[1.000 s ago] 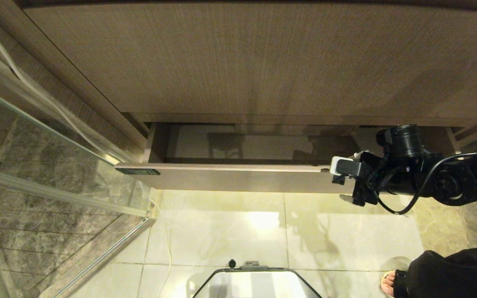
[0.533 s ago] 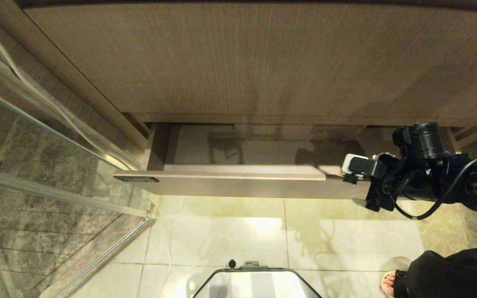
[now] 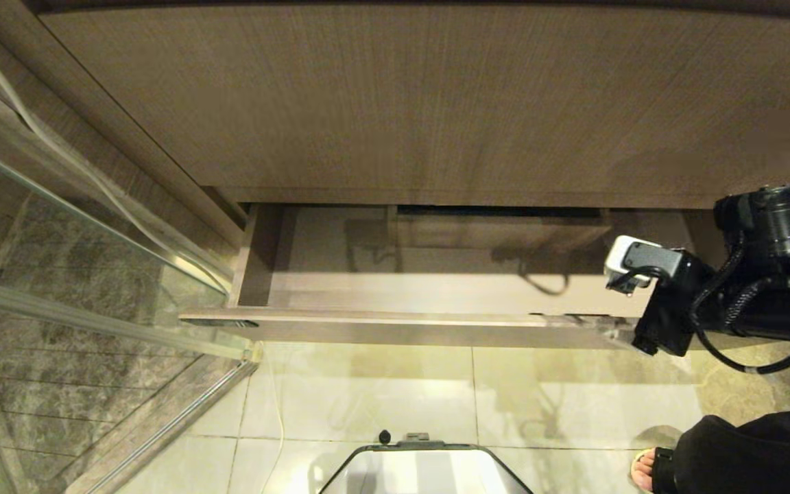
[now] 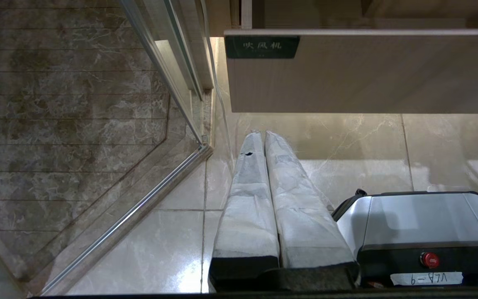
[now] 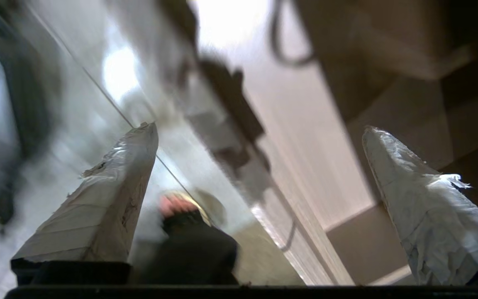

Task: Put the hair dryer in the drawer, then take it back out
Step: Pull open the drawer

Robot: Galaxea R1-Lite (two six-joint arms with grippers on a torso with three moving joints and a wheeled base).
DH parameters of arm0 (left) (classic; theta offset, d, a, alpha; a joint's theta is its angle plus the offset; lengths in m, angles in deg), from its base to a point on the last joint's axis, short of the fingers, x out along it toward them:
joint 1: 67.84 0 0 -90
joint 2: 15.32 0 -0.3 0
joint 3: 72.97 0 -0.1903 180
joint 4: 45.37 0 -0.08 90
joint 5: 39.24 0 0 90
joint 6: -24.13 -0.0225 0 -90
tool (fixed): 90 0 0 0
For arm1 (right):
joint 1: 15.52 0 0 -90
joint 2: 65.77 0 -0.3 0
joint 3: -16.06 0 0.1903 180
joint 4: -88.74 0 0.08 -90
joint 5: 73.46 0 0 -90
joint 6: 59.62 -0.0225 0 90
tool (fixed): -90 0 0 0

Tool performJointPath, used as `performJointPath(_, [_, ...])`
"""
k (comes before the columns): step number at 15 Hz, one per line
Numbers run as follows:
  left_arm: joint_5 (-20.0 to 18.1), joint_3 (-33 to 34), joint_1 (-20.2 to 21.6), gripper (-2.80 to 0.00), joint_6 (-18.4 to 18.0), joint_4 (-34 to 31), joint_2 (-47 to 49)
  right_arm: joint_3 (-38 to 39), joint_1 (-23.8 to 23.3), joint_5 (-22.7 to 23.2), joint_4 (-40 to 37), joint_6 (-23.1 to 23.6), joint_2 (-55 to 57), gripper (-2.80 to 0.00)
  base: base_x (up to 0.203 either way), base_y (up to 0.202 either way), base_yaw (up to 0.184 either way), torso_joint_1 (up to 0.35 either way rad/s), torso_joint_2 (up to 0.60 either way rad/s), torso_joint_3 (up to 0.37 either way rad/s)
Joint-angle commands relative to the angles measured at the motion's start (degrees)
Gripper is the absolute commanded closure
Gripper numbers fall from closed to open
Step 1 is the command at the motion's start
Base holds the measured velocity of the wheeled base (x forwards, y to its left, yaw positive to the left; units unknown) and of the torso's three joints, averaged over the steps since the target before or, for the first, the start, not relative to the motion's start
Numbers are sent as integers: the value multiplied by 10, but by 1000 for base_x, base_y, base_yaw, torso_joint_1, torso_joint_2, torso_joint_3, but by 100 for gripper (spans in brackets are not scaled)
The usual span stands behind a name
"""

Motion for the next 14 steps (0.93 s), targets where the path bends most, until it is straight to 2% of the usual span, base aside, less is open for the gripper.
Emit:
performJointPath(1, [0,0,0,0,1,0,0,26,-10,29,-9,-33,-107,-280,0,0,0,0,0,0])
performJointPath(4, [0,0,0,0,1,0,0,82,-38,54,-38,-53,-228,-280,0,0,0,0,0,0])
performJointPath(5, [0,0,0,0,0,0,0,102,-48,59,-51,-55,-261,0,0,0,0,0,0,0])
performJointPath(7, [0,0,-1,0,1,0,0,124,-59,64,-104,-60,-318,0,0,0,0,0,0,0])
performJointPath(11, [0,0,0,0,0,0,0,110,-65,65,-186,-73,-409,0,0,0,0,0,0,0])
performJointPath(12, [0,0,0,0,0,0,0,108,-65,65,-198,-91,-439,0,0,0,0,0,0,0])
performJointPath(14, [0,0,0,0,1,0,0,102,-66,66,-213,-160,-489,0,0,0,0,0,0,0])
